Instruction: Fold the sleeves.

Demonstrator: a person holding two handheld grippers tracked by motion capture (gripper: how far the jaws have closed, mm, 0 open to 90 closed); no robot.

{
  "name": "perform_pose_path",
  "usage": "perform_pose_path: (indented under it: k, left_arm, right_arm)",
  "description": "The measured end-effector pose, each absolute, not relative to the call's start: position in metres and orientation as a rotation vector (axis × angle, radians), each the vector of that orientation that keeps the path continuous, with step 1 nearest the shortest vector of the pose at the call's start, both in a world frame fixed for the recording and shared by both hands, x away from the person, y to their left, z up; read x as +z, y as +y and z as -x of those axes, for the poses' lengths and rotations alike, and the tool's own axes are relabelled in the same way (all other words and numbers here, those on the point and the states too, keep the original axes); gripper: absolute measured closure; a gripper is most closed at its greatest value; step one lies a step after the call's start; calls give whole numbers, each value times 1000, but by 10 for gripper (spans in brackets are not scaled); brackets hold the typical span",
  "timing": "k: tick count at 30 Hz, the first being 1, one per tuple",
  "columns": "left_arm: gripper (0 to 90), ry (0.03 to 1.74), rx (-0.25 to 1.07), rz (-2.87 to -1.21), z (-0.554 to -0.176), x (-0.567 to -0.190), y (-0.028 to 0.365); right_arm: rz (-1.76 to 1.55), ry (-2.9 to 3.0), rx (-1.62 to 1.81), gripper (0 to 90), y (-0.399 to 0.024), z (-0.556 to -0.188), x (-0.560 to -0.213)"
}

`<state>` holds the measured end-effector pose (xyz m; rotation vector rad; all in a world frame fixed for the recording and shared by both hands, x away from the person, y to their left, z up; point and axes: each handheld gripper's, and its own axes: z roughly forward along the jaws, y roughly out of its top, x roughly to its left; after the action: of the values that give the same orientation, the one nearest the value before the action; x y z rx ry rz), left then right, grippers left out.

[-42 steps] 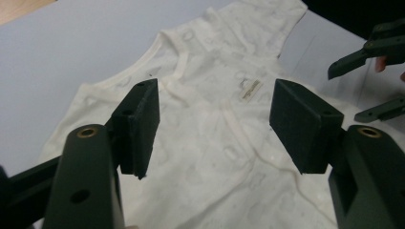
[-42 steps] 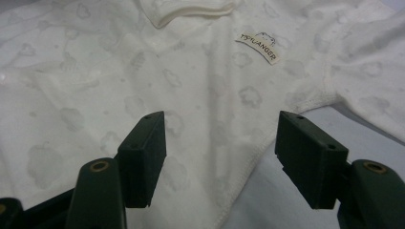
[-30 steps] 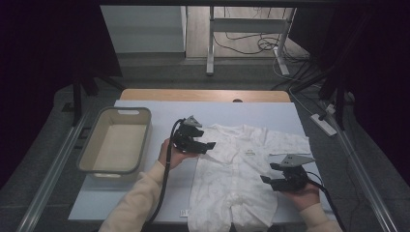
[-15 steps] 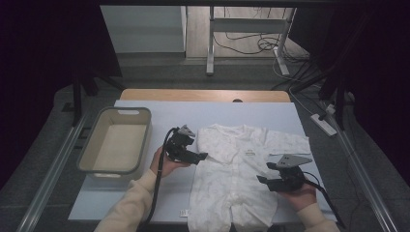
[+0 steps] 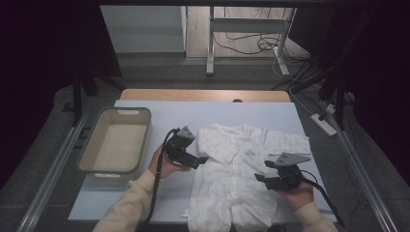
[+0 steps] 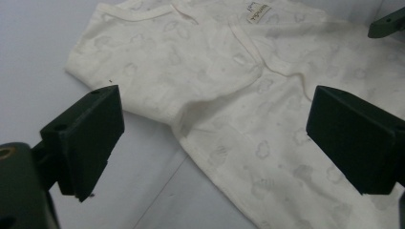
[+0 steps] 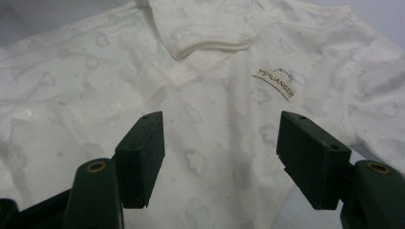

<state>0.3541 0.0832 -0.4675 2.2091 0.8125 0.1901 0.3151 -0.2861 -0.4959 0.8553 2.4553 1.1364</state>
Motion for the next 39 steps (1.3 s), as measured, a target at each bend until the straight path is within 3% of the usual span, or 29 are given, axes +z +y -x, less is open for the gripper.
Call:
perform_pose_path:
  k: [39]
  left_arm:
    - [117, 871, 248, -2162, -351, -454, 97]
  right_arm:
    - [-830, 2512, 1091, 364, -184, -374, -492]
